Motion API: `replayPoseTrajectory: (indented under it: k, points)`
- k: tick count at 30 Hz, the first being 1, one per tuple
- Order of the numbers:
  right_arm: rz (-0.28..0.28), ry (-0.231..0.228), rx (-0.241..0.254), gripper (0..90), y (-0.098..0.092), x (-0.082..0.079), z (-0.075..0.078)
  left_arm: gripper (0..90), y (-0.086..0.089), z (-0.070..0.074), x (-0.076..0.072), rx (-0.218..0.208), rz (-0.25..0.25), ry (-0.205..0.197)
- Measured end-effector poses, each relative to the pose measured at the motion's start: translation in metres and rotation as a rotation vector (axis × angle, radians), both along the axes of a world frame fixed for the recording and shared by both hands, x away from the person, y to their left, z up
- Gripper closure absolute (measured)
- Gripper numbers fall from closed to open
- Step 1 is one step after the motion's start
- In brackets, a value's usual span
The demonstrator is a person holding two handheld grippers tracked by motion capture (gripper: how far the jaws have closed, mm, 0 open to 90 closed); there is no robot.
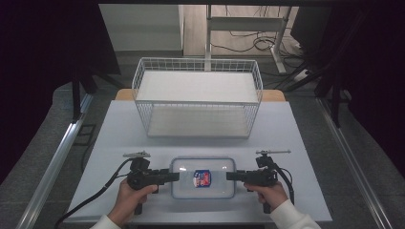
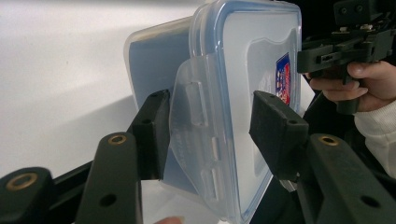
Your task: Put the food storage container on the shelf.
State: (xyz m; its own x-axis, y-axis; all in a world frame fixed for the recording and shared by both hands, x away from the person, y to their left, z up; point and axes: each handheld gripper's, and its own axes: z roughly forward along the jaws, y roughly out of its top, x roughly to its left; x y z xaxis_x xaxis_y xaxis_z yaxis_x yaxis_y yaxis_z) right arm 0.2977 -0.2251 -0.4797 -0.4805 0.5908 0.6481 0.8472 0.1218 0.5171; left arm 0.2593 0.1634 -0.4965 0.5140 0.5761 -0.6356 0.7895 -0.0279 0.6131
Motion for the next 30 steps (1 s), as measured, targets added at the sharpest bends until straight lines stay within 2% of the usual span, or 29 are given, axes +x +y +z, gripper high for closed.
replayPoseTrajectory:
  k: [7,14,17,18,20,21,22,23,27,28,30]
  points:
    - [-0.008,-0.021,0.012,49.8,-0.002,0.000,0.005,49.3,-0.002,0.006,0.002,0.012,-0.004,-0.020]
    - [-0.003,-0.064,0.005,49.8,0.001,0.009,0.010,49.2,0.001,0.010,0.013,0.017,0.007,-0.036]
    - [0.003,-0.087,-0.001,49.7,0.004,0.020,0.011,49.1,0.002,0.011,0.026,0.023,0.008,-0.039]
    - [0.003,-0.087,-0.001,49.7,0.004,0.020,0.011,49.1,0.002,0.011,0.026,0.023,0.008,-0.039]
    - [0.003,-0.093,-0.003,49.7,0.005,0.030,0.010,49.1,0.003,0.011,0.037,0.029,0.002,-0.043]
    - [0.003,-0.093,-0.003,49.7,0.005,0.030,0.010,49.1,0.003,0.011,0.037,0.029,0.002,-0.043]
    - [0.001,-0.099,-0.003,49.7,0.006,0.037,0.011,49.2,0.004,0.011,0.045,0.027,0.002,-0.048]
    - [0.001,-0.099,-0.003,49.7,0.006,0.037,0.011,49.2,0.004,0.011,0.045,0.027,0.002,-0.048]
    - [0.001,-0.116,0.000,49.8,0.009,0.057,0.012,49.6,0.009,0.012,0.065,0.011,0.008,-0.060]
    - [0.001,-0.116,0.000,49.8,0.009,0.057,0.012,49.6,0.009,0.012,0.065,0.011,0.008,-0.060]
    - [-0.002,-0.126,0.002,49.6,0.011,0.069,0.012,49.6,0.011,0.012,0.077,0.013,0.014,-0.063]
